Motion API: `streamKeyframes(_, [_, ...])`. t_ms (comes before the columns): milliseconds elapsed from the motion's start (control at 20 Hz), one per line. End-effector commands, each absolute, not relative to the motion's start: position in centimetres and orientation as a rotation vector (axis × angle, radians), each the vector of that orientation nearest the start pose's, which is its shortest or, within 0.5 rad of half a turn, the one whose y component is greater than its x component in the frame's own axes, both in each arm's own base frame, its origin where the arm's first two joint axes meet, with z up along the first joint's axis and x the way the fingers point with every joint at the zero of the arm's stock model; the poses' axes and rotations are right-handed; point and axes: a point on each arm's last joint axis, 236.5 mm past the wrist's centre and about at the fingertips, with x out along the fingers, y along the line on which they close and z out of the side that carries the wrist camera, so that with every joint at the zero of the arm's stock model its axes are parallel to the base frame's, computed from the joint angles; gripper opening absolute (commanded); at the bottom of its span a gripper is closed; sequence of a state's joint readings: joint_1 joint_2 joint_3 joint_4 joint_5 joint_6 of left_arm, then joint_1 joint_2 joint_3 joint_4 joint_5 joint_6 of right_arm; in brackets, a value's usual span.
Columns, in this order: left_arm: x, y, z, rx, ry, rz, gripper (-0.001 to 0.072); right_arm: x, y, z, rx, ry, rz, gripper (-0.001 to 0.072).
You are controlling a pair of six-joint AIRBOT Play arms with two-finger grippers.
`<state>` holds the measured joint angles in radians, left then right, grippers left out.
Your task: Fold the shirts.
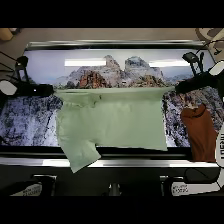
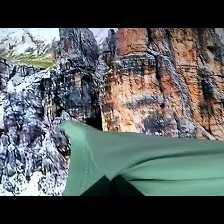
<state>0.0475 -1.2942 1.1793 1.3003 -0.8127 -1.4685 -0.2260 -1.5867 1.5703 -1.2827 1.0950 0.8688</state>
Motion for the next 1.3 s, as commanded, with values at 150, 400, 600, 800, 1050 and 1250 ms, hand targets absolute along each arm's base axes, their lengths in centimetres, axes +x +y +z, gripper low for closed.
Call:
streamKeyframes(150, [55.5, -0.2, 7.7, -0.189, 0.616, -0.028, 0.0026, 59.1, -7.4, 8.4, -0.154, 0.606, 0.128, 0.0016])
streamKeyframes(400, [56.2, -2.6, 2.9, -0.351, 0.762, -0.074, 0.0026, 56.6, -3.2, 1.4, -0.114, 0.834, 0.287, 0.0017])
streamKeyframes(600, [52.1, -1.8, 2.2, -0.198, 0.920, -0.159, 0.0027, 54.3, -2.7, 0.4, -0.237, 0.929, 0.360, 0.0017])
streamKeyframes(800, [44.5, -2.4, 0.6, -0.191, 1.223, -0.264, 0.0027, 48.9, -2.9, -1.3, -0.282, 1.155, 0.438, 0.0018])
streamKeyframes(1050, [39.1, -3.7, -5.4, -0.273, 1.449, -0.247, 0.0027, 43.8, -1.1, -7.0, -0.142, 1.432, 0.556, 0.0018])
streamKeyframes(1250, [39.2, -3.3, -6.3, -0.305, 1.466, -0.215, 0.0059, 42.5, 0.9, -7.1, -0.041, 1.477, 0.625, 0.0156])
